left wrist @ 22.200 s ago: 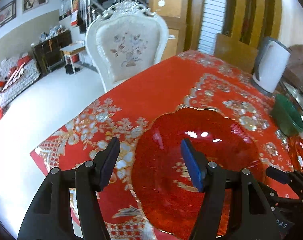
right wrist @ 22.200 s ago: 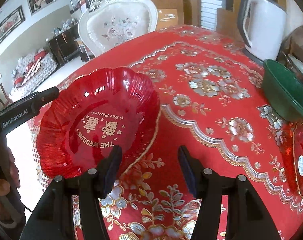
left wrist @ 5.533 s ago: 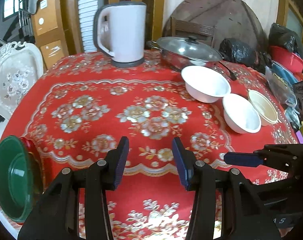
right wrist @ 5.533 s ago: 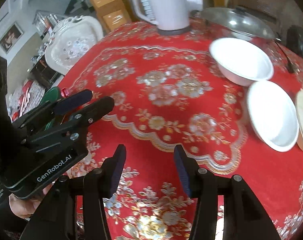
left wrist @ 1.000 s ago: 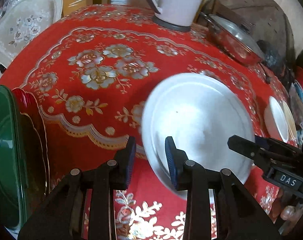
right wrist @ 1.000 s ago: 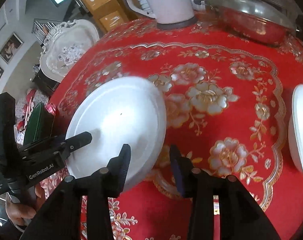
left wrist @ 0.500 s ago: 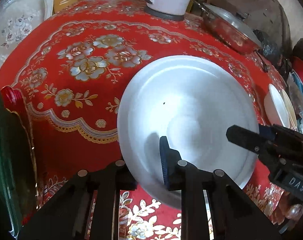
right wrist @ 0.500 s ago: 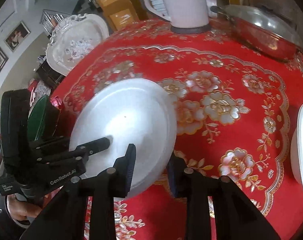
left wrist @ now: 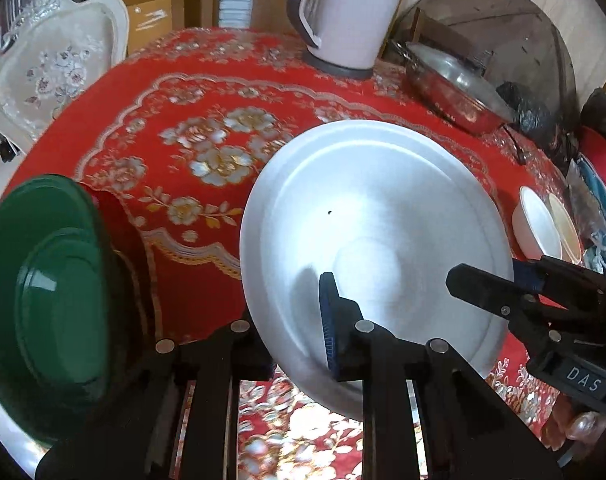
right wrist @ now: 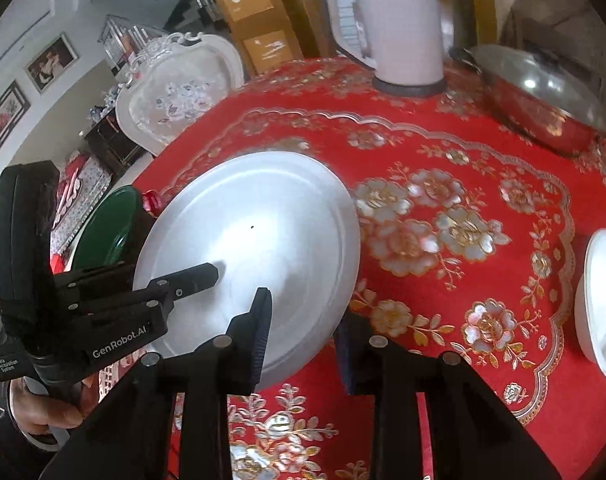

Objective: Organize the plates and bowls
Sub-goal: 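Lower the white plate into the green bowl with both grippers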

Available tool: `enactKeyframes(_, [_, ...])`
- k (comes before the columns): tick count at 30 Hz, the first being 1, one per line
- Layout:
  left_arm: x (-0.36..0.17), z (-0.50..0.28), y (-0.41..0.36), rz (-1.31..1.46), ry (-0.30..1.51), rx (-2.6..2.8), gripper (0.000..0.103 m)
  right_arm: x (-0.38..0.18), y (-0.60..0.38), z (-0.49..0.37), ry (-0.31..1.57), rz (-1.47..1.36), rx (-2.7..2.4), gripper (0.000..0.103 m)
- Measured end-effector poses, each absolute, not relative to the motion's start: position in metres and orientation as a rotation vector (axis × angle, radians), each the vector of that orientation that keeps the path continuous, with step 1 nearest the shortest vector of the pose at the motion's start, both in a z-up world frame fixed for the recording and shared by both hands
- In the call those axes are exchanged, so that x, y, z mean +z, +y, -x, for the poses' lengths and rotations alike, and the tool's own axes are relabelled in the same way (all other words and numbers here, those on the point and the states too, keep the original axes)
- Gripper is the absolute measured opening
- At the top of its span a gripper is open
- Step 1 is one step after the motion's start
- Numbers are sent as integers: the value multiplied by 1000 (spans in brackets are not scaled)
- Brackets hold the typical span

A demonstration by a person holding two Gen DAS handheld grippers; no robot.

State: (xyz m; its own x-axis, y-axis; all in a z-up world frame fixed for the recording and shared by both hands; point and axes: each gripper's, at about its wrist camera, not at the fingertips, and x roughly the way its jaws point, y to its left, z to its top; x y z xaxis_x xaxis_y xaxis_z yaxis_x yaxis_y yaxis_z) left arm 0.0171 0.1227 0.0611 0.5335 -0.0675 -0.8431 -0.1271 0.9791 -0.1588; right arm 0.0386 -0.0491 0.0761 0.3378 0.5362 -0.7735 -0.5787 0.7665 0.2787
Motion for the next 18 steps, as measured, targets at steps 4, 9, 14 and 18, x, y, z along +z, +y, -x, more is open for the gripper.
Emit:
enactKeyframes(4, [72,-6,138,221,981,59,17,83,-37,-33,972,59,761,32])
enactKeyframes(9, [85,12,161,225,942,102,17,94,-16,-25,951,69,813,32])
enactKeyframes(14, [95,31,188,230,899,166,17,103,15,-16,929,93,876,32])
enactKeyframes(18, [99,47,212,246,880,216,17,107,40,-9,917,120,921,32])
